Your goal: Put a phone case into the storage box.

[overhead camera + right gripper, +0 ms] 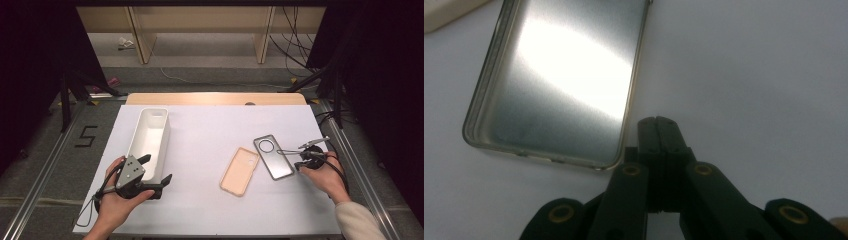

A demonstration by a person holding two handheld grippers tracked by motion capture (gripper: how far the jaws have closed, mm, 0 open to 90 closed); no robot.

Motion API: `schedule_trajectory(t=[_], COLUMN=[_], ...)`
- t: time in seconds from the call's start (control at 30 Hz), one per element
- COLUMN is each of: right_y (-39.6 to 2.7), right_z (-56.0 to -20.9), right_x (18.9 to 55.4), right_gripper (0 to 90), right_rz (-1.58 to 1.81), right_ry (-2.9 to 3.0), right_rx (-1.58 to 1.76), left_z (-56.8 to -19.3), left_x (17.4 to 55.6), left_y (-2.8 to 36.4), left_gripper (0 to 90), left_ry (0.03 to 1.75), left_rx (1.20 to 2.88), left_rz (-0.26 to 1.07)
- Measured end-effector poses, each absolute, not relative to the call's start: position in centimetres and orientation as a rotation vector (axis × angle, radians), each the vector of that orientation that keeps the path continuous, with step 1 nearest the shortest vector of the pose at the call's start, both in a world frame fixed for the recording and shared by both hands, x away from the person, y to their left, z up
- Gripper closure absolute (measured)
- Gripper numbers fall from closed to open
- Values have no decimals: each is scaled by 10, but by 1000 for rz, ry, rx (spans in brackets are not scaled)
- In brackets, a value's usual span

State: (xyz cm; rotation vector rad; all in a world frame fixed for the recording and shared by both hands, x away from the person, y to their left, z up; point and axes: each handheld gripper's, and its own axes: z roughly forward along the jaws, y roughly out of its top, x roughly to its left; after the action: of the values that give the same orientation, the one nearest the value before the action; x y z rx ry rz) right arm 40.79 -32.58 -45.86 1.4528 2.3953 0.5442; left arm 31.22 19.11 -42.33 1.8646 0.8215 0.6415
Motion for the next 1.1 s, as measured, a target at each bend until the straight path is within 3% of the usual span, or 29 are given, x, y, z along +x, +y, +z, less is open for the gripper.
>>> schedule_trajectory(t=[1.1], right_y=[-298], right_z=[-456], right_x=[394], right_gripper=[900], right_rz=[442], right_ry=[2581], right_rx=[1313], left_z=[-423], left_x=[312], left_y=[191], left_gripper=[99], left_ry=[819], left_rx=[1864], left_rz=[641])
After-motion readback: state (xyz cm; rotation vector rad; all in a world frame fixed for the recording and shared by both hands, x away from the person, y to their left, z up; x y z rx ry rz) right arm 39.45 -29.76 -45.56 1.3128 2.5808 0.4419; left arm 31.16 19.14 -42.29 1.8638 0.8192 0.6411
